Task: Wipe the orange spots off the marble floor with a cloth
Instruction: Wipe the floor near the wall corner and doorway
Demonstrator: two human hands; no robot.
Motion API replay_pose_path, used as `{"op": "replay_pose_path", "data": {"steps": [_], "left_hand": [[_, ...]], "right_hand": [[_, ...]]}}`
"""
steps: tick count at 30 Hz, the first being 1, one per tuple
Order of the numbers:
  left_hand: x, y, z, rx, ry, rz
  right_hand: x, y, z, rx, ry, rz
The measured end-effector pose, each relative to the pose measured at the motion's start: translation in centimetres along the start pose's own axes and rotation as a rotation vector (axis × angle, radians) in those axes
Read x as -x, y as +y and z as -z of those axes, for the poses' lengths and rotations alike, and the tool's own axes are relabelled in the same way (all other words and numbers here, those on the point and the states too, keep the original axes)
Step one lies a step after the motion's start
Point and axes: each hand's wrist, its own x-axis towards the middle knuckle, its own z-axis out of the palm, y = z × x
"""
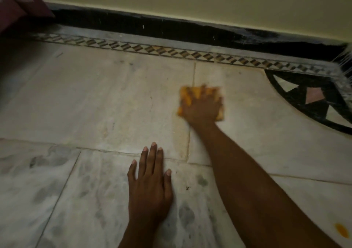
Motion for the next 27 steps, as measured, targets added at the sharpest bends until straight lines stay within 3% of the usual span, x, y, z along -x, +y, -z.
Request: {"op": "replay_pose_path", "data": {"steps": [2,4,6,8,10,12,13,16,18,21,23,25,27], "left_hand": [[0.0,0.1,0.2,0.015,0.004,0.016],[0.0,0.4,0.3,0.014,-0.004,0.017],[0.0,0.3,0.2,0.015,0.004,0.011],[-0.2,0.1,0.1,0.013,0.003,0.013],[-0.3,0.0,-0.2,0.006,0.015,0.012],[-0.2,0.0,-0.3,0.009,0.017,0.012],[-0.2,-0.1,-0.3,0.013,0.019,0.008],[-0.2,-0.2,-0.1,0.021,0.022,0.001],[-0.3,0.0,0.0,0.032,0.018,0.011],[-0.2,0.2,0.1,0.034,0.011,-0.004],[-0.2,-0.1,0.0,0.032,-0.003,-0.003],[-0.2,0.0,-0.1,0.03,0.006,-0.002],[0.0,0.0,-0.1,0.019,0.009,0.002]], "right_hand": [[4.7,-0.4,-2.2,0.097,0.029,0.334],[10.6,2.6,-2.9,0.072,0.094,0.5],[12.6,6.4,-2.0,0.079,0.1,0.356],[9.1,8.2,-0.7,0.086,0.1,0.041],[3.7,6.1,0.7,-0.019,0.09,-0.288],[0.0,1.7,1.1,-0.111,0.044,-0.356],[-0.6,-0.4,0.6,-0.103,0.004,-0.258],[3.9,-4.1,-2.4,0.026,-0.025,0.298],[9.5,-1.6,-3.5,0.07,0.036,0.46],[11.4,6.8,-1.9,0.102,0.025,0.27],[8.2,9.9,0.1,0.095,0.026,-0.092],[4.6,8.8,1.4,0.019,0.062,-0.375],[3.3,5.0,0.7,0.006,0.031,-0.315]]}}
